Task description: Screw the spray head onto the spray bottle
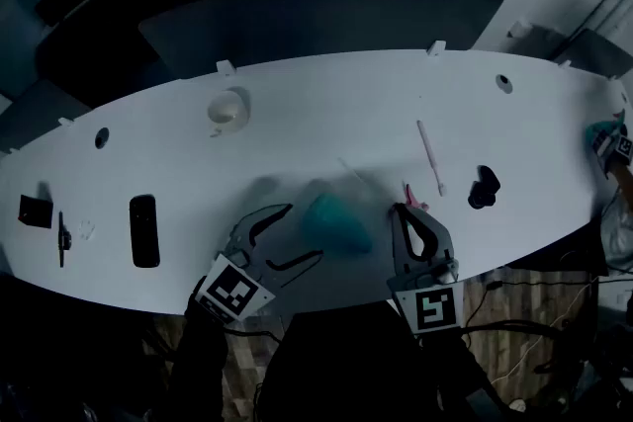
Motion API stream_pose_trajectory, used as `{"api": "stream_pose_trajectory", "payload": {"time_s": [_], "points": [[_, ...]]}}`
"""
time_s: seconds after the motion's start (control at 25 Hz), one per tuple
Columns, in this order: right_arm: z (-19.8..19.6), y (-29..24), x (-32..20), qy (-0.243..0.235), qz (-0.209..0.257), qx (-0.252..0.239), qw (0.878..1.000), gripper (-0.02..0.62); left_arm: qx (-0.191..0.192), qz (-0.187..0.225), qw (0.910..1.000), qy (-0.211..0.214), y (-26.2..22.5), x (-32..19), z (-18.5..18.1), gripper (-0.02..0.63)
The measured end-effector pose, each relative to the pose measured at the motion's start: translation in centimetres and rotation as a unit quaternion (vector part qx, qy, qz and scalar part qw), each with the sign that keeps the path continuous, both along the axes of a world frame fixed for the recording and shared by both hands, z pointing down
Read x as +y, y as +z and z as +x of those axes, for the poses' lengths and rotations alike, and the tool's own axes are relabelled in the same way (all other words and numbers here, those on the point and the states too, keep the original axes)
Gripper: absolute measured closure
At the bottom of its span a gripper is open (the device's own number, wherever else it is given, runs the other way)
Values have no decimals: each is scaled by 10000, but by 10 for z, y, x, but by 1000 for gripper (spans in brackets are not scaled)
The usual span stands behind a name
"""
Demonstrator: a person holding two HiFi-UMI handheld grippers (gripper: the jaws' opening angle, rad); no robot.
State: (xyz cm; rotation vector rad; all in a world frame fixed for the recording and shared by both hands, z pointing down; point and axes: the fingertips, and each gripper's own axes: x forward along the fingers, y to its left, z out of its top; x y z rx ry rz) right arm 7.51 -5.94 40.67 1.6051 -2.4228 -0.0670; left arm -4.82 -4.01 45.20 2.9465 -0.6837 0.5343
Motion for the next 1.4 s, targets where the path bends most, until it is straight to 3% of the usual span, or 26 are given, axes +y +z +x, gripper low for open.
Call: {"api": "stream_pose_trajectory", "payload": {"time_s": [0.08, 0.28, 0.44, 0.88, 1.12, 1.2, 1.4], "points": [[0, 0, -4, -51, -19, 21, 10000, 591, -429, -43, 9971, 634, 4, -1, 1, 193], [4, -1, -11, -243, -61, 106, 9996, 591, -1076, -222, 9762, 1871, 17, -15, 15, 175], [10, 3, -12, -292, -70, 221, 9993, 591, -1346, -504, 9609, 2366, 41, -30, 26, 138], [16, 11, -17, -435, -163, 416, 9981, 591, -2047, -547, 9050, 3688, 80, 4, 34, 140], [17, 18, -19, -479, -292, 510, 9971, 591, -1817, -323, 9121, 3661, 80, 3, 50, 141], [17, 18, -20, -491, -289, 522, 9970, 591, -1812, -222, 9142, 3619, 84, 1, 53, 175], [20, 19, -21, -461, -331, 484, 9972, 591, -1545, -318, 9288, 3352, 82, 5, 59, 178]]}}
